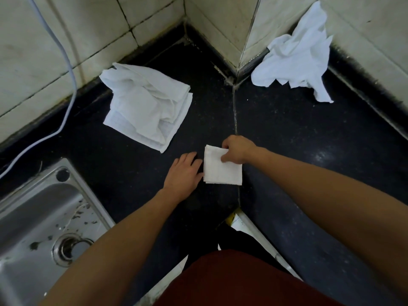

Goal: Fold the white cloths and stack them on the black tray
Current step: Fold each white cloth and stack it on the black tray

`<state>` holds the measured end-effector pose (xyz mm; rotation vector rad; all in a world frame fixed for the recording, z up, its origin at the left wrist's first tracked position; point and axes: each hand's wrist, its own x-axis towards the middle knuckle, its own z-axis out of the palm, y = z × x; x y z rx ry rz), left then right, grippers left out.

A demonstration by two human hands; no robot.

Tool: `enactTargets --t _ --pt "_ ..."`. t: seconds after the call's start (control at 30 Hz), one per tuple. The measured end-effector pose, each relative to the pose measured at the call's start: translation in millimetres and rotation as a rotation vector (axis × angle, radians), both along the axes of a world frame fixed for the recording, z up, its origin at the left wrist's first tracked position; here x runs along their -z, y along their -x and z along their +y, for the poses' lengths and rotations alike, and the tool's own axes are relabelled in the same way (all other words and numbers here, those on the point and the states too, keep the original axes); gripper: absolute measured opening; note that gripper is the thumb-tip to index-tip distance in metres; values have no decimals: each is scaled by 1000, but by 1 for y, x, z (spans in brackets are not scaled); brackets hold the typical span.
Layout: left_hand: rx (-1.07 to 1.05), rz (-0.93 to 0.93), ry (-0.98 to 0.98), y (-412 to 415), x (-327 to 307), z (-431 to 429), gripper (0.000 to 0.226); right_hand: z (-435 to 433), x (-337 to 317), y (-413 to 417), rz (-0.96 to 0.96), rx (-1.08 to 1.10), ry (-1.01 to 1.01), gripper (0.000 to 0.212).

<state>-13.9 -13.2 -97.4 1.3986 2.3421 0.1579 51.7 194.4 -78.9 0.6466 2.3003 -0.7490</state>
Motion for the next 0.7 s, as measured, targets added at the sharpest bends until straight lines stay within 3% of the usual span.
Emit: enactTargets --t 0.23,0.37,0.53,0.7 --pt "30 31 -9 24 -16 -3 26 2 -34 -37 190 101 55 11" --pt "100 59 -3 36 -34 25 22 5 -69 -74 376 275 -10 28" --pt "292 107 -40 9 -69 89 24 20 -110 -152 463 416 -245 21" --pt "469 138 -91 -48 -103 141 22 28 -133 -236 359 476 -475 17"
